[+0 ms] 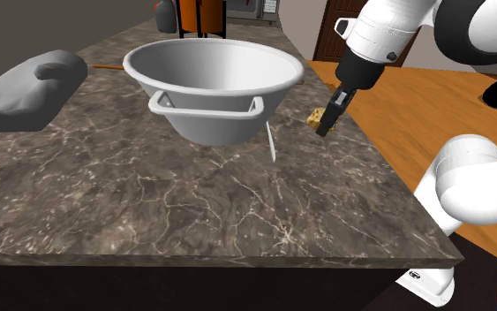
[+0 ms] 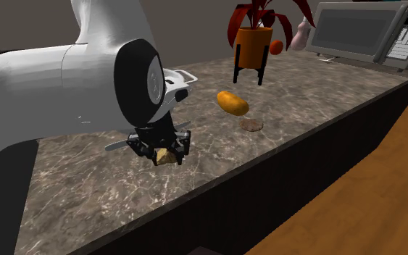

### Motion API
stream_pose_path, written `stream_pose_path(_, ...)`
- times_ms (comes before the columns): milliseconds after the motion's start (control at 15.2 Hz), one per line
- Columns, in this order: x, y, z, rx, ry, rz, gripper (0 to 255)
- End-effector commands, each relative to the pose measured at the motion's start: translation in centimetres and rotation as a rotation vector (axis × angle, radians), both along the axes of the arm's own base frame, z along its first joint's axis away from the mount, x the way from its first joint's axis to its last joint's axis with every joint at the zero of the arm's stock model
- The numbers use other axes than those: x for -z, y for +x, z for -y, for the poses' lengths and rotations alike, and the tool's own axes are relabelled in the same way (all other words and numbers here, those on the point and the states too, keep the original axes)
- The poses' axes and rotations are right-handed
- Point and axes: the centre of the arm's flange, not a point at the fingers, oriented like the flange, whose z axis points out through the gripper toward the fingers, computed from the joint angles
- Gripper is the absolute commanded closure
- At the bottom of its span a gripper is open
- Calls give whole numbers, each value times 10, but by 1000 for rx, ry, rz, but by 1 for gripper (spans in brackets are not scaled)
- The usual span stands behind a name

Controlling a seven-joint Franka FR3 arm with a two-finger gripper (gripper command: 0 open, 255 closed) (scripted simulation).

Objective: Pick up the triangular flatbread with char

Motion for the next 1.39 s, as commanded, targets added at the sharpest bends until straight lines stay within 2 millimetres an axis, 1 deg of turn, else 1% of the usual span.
stream_pose_path(0,0,0,0,0,0,0,255)
stream_pose_path(396,0,0,0,0,0,0,255)
stream_pose_path(1320,-74,0,0,0,0,0,255)
